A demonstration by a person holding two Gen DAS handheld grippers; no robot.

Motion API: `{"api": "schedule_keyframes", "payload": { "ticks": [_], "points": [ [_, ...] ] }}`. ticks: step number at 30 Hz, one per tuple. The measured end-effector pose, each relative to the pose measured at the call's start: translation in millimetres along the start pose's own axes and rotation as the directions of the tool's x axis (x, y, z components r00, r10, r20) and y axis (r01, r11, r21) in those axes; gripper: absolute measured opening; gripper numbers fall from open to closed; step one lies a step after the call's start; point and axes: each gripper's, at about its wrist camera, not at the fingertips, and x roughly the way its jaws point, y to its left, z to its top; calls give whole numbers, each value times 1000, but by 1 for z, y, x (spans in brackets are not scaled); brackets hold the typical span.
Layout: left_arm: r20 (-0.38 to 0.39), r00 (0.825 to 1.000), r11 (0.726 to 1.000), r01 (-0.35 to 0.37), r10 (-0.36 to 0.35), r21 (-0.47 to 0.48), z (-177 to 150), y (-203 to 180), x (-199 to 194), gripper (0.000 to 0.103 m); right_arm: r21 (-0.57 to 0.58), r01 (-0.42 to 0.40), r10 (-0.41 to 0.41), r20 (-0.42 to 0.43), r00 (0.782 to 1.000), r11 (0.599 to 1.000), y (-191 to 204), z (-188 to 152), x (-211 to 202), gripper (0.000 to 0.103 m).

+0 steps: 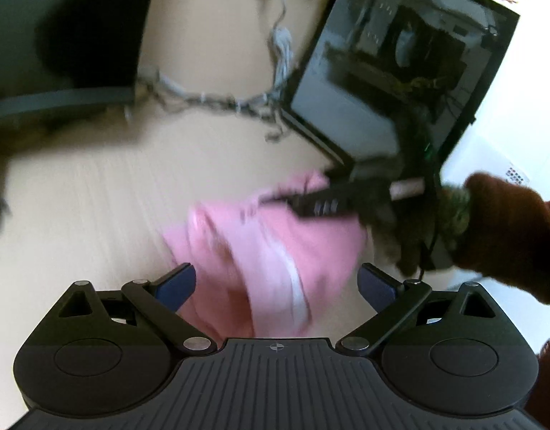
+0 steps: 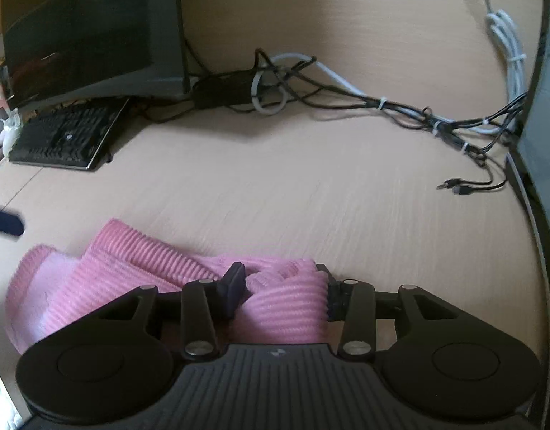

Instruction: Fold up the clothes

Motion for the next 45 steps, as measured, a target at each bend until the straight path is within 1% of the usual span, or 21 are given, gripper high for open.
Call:
{"api": "schedule_keyframes", "payload": {
  "ticks": [1,2,4,7,9,11,12,14,15,16,18,20,23,26,29,33,34,38,42,43,45],
  "points": [
    [-3,1000,1000,3,-3,20,5,-1,6,101,7,10,-10,15,1000,1000,1,-1,-7,59],
    [-7,1000,999,7,-6,40,9,-1,12,101,19,19,-19,33,999,1000,2,-2,-18,65],
    [-14,1000,997,14,-12,80,19,-3,24,101,43,35,-38,70,997,998,5,-4,-41,84],
    [-37,999,991,18,-13,131,30,-2,45,101,91,33,-42,98,994,995,2,-13,-78,97],
    [-70,998,989,10,1,147,30,3,64,101,161,4,-17,83,996,987,-4,-24,-94,100],
    [-89,996,993,16,-6,114,29,15,75,102,261,-43,30,53,998,964,-10,-38,-102,100],
    [-97,995,995,20,-11,95,29,21,80,102,320,-76,68,35,997,944,-13,-46,-101,98],
    [-110,993,999,46,-44,13,27,36,84,103,435,-150,166,2,986,888,-17,-63,-90,77],
    [-116,991,998,58,-61,-31,25,44,86,103,462,-153,183,-21,983,874,-17,-68,-81,56],
    [-121,990,995,70,-79,-74,23,52,89,103,480,-144,189,-46,981,865,-17,-71,-72,46],
    [-122,987,988,87,-103,-130,17,60,90,103,498,-133,193,-70,979,857,-18,-72,-58,46],
    [-118,988,988,83,-98,-133,14,58,85,103,469,-117,162,-57,985,875,-21,-62,-51,46],
    [-122,990,992,62,-76,-114,7,50,75,102,328,-15,30,-39,999,944,-19,-32,-42,46],
    [-129,990,994,49,-62,-97,-1,37,65,102,248,43,-36,-30,999,968,-23,-8,-22,46],
    [-110,987,989,101,-113,-109,-9,14,61,102,190,84,-80,-30,996,978,-23,12,-9,48],
    [-90,967,965,223,-236,-136,-15,-18,59,102,88,122,-122,-4,992,989,-14,21,-6,73],
    [-90,962,960,244,-257,-137,-16,-24,58,102,59,131,-132,11,991,990,-10,20,-10,76],
    [-78,963,962,250,-259,-112,-14,-28,37,103,15,129,-130,93,987,992,-1,8,-41,86],
    [-16,987,963,152,-159,-221,-9,6,15,103,-20,125,-118,195,974,992,17,-4,-71,86],
    [-3,994,955,101,-106,-277,-7,19,13,103,-40,122,-111,216,970,992,26,-6,-75,86],
    [1,1000,921,-8,9,-390,-4,41,13,103,-83,108,-85,239,967,991,43,-11,-79,86]
  ]
}}
